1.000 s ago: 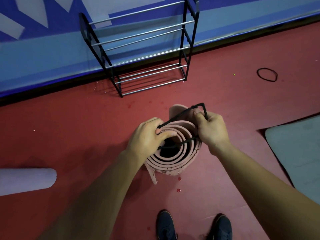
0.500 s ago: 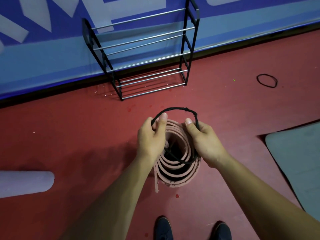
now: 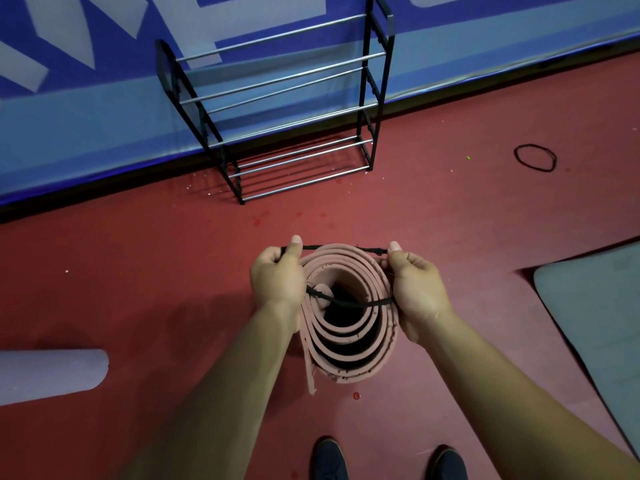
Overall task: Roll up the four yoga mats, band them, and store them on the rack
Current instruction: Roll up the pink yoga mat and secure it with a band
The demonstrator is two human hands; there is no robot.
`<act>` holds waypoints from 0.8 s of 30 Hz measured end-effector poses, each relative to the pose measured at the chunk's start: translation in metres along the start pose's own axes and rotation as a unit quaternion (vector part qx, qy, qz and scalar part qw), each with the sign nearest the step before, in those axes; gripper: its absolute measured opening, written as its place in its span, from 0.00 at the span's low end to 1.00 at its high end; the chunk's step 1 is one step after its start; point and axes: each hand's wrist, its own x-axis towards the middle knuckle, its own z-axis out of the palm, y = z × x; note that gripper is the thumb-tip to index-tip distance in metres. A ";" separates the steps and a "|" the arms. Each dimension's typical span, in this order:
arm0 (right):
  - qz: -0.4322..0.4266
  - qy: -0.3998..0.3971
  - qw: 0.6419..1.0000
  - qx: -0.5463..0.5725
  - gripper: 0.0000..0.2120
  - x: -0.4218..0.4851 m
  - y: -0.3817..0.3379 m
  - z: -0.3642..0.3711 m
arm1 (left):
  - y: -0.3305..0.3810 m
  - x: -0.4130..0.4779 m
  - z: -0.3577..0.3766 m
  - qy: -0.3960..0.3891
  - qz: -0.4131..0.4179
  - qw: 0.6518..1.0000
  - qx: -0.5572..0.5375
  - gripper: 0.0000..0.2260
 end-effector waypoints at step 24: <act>-0.172 0.187 0.967 -0.031 0.19 0.010 0.006 0.020 | -0.008 -0.025 0.005 -0.004 0.061 0.990 -0.126 0.13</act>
